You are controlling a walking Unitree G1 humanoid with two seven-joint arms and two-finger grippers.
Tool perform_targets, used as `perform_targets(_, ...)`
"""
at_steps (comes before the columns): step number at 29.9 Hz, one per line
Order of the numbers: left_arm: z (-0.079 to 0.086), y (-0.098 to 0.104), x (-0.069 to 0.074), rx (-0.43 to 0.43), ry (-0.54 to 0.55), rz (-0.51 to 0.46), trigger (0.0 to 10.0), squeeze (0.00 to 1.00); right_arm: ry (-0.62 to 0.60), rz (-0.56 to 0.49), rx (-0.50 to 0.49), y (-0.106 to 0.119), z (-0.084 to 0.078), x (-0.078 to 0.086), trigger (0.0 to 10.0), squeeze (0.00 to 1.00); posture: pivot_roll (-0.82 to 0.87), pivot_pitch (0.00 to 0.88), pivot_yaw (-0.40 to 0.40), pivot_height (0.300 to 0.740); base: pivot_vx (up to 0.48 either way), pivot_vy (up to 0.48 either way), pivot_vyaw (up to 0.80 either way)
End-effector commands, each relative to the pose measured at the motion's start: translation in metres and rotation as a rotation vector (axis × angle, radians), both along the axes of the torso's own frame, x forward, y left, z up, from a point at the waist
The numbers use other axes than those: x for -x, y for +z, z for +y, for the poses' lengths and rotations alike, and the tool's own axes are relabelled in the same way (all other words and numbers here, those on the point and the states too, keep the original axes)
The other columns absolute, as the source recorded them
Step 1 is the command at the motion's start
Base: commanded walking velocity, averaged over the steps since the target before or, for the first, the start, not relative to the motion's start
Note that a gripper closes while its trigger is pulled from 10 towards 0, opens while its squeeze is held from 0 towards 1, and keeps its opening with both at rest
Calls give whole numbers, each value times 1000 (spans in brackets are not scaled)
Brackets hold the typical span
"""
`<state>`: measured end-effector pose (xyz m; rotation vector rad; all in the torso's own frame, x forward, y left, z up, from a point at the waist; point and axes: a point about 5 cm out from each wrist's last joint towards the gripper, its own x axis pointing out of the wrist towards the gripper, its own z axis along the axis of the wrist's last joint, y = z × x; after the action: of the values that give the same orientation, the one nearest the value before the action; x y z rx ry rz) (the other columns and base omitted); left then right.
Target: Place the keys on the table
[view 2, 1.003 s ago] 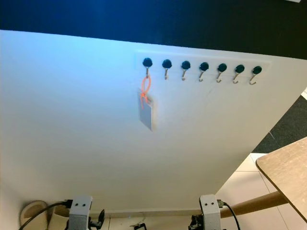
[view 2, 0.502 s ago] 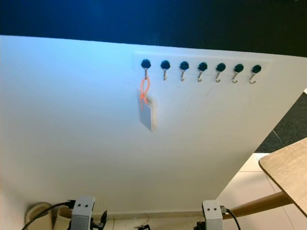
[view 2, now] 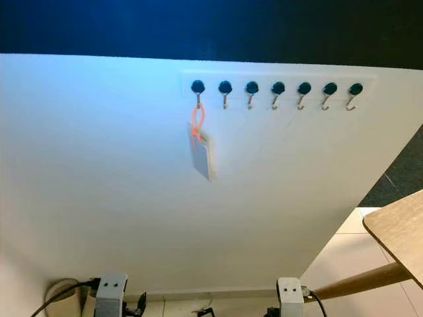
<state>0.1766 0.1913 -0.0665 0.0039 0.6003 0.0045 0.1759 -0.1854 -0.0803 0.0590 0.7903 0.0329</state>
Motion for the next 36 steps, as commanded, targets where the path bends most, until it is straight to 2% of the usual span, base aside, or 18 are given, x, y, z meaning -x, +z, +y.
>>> perform_targets(1, -4, -4, 6, 42, 21, 23, 10000, 0, -9, 9, 17, -2, -4, 5, 10000, 0, 55, 77, -34, 740, 0, 0, 0)
perform_targets(18, -3, -4, 8, 62, 44, 19, 10000, 0, 15, -5, 24, 0, -2, 0, 10000, 0, 54, 63, -49, 740, -281, 0, 0)
perform_targets(28, -2, -2, 4, 53, 17, 8, 10000, 0, 19, -6, 27, 0, 0, 0, 10000, 0, 59, 66, -49, 740, -250, 0, 0)
perform_targets(36, -3, -1, 1, 51, -4, 4, 10000, 0, 15, -4, 26, 0, 1, 1, 10000, 0, 60, 64, -46, 740, -60, 0, 0)
